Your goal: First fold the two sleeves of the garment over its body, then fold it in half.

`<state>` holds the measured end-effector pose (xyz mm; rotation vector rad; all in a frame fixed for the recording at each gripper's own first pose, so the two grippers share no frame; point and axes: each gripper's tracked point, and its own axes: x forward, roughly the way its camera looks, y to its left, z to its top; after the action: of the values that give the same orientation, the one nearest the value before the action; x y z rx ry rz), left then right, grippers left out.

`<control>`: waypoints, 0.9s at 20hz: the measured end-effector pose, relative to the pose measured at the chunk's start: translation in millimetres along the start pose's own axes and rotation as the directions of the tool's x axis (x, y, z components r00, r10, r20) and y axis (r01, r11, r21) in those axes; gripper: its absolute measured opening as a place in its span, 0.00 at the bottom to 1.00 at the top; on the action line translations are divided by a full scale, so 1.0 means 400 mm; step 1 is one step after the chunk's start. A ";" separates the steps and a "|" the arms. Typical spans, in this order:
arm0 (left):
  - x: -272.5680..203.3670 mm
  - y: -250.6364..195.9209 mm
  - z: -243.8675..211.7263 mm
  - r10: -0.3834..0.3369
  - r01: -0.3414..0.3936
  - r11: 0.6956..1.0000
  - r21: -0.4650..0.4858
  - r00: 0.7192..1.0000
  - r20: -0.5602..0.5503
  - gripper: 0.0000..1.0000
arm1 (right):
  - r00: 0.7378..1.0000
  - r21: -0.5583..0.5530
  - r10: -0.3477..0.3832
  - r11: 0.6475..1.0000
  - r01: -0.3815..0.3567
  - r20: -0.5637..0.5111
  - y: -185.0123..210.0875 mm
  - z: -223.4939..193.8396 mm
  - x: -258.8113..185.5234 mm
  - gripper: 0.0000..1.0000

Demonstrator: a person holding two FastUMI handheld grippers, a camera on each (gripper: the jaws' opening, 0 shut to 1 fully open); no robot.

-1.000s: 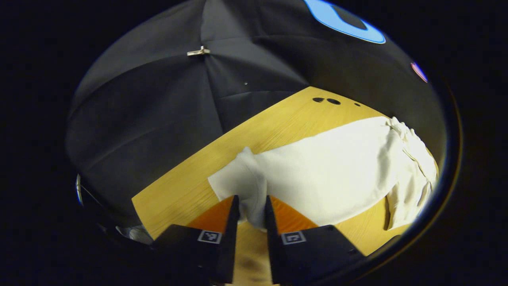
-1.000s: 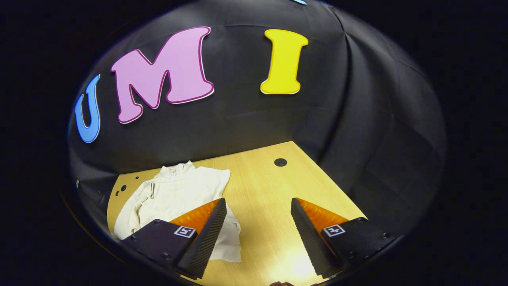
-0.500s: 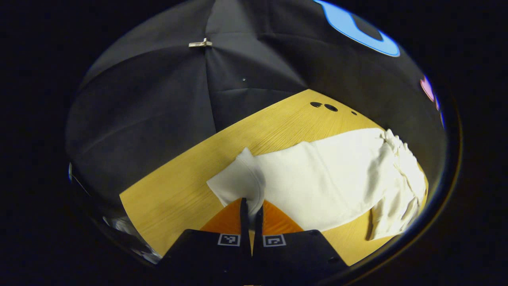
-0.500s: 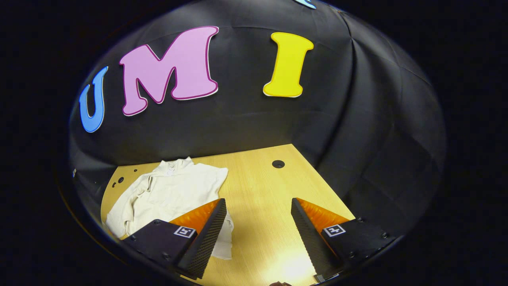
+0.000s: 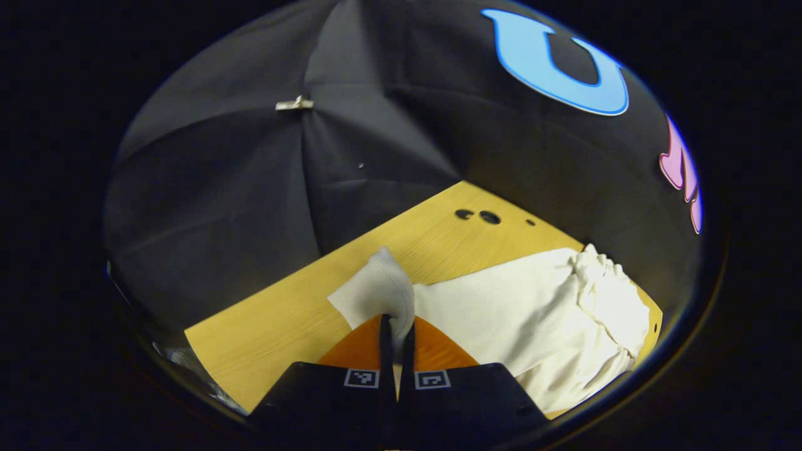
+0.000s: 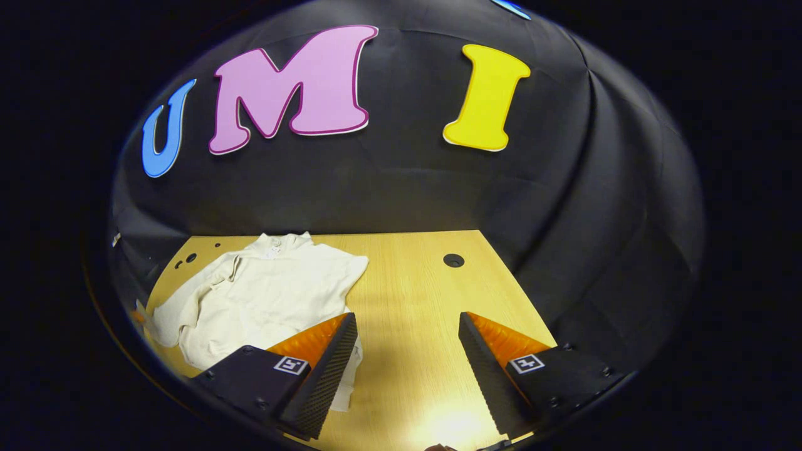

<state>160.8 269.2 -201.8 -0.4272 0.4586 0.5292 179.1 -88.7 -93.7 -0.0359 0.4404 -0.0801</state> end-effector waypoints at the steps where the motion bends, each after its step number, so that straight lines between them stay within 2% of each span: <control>1: 0.000 -0.046 0.033 -0.021 0.021 1.000 0.007 1.000 0.015 0.06 | 1.000 -0.001 0.008 1.000 -0.008 -0.009 -0.002 -0.018 0.008 1.00; 4: 0.002 -0.190 0.118 -0.087 0.086 0.996 0.029 0.995 0.054 0.06 | 1.000 0.026 0.017 1.000 -0.017 -0.022 -0.023 -0.048 0.028 0.98; 9: -0.003 -0.473 0.211 -0.233 0.213 0.960 0.181 0.967 0.100 0.06 | 1.000 0.055 -0.006 0.998 0.006 -0.007 -0.084 -0.080 0.040 0.98; 12: -0.017 -0.664 0.199 -0.343 0.317 0.921 0.226 0.936 0.085 0.06 | 1.000 0.082 -0.009 0.997 0.010 -0.017 -0.106 -0.108 0.051 0.98; 18: -0.070 -1.001 0.080 -0.506 0.479 0.809 0.341 0.863 -0.012 0.06 | 0.999 0.101 0.027 0.995 -0.024 -0.036 -0.132 -0.161 0.066 0.98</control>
<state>375.0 -38.3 -54.7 -0.1817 0.3318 -0.0453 171.8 -144.7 -160.3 0.0707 0.4739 -0.0779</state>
